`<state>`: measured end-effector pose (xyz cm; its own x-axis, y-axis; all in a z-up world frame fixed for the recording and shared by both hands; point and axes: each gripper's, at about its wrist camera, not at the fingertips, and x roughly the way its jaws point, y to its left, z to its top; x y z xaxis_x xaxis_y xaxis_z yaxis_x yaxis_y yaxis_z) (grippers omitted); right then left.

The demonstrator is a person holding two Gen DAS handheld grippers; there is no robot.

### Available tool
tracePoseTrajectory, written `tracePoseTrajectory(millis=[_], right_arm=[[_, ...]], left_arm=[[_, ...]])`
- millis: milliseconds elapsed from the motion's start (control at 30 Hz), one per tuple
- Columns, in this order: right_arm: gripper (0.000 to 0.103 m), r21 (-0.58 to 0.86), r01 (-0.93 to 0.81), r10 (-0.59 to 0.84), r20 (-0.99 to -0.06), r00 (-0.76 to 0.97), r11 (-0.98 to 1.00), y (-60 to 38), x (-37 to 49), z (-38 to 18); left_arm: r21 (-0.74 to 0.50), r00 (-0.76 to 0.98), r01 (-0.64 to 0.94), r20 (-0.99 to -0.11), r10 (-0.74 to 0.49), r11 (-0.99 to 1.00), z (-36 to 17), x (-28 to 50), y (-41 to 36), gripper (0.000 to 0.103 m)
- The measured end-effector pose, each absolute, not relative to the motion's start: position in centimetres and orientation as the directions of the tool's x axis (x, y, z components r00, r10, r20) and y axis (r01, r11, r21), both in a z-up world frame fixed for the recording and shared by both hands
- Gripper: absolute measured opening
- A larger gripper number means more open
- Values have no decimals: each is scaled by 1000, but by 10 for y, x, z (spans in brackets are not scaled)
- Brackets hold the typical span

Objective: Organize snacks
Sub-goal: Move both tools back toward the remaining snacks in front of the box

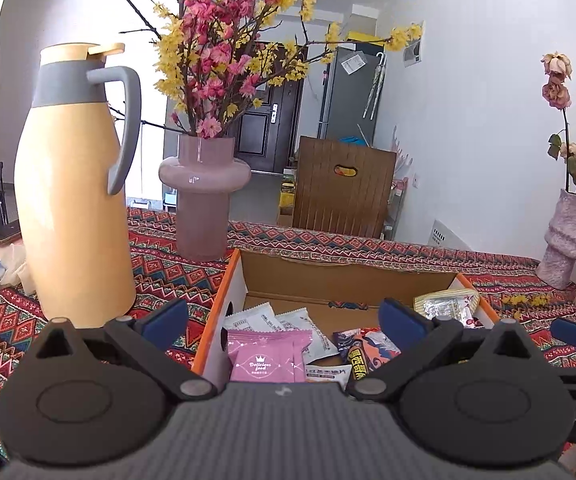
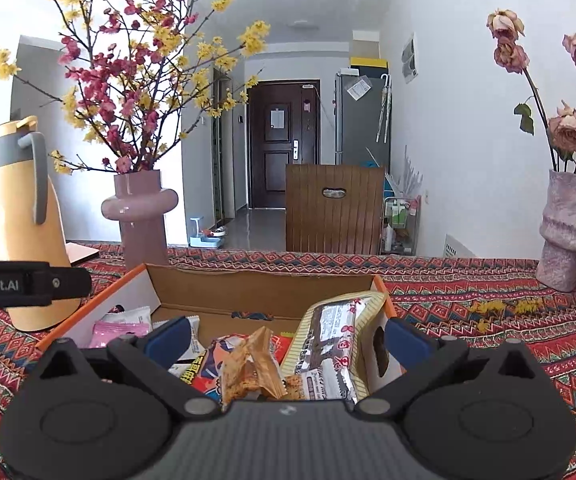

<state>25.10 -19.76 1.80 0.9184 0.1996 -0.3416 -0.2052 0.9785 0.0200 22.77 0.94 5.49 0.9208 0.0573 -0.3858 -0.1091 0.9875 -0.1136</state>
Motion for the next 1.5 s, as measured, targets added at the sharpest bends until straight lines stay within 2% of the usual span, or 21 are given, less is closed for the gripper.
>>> tracePoseTrajectory(millis=[367,1033,1233,1500], right_arm=[[103,19,-216,208,-361,909,976,-197,205,20],[103,10,-184,156,-576,803,983,-203,153,-39],[103,19,-170,143,-639,756,985,-194,161,-52],[103,10,-167,130,-672,729,986,-185,164,-59]], left_arm=[[-109,910,-118,-410,64,987,54,190,20,103],[-76,829,-92,-558,34,993,-20,158,41,103],[-82,825,-77,-565,17,994,-31,158,41,103],[-112,820,-83,-572,5,990,-33,158,45,103]])
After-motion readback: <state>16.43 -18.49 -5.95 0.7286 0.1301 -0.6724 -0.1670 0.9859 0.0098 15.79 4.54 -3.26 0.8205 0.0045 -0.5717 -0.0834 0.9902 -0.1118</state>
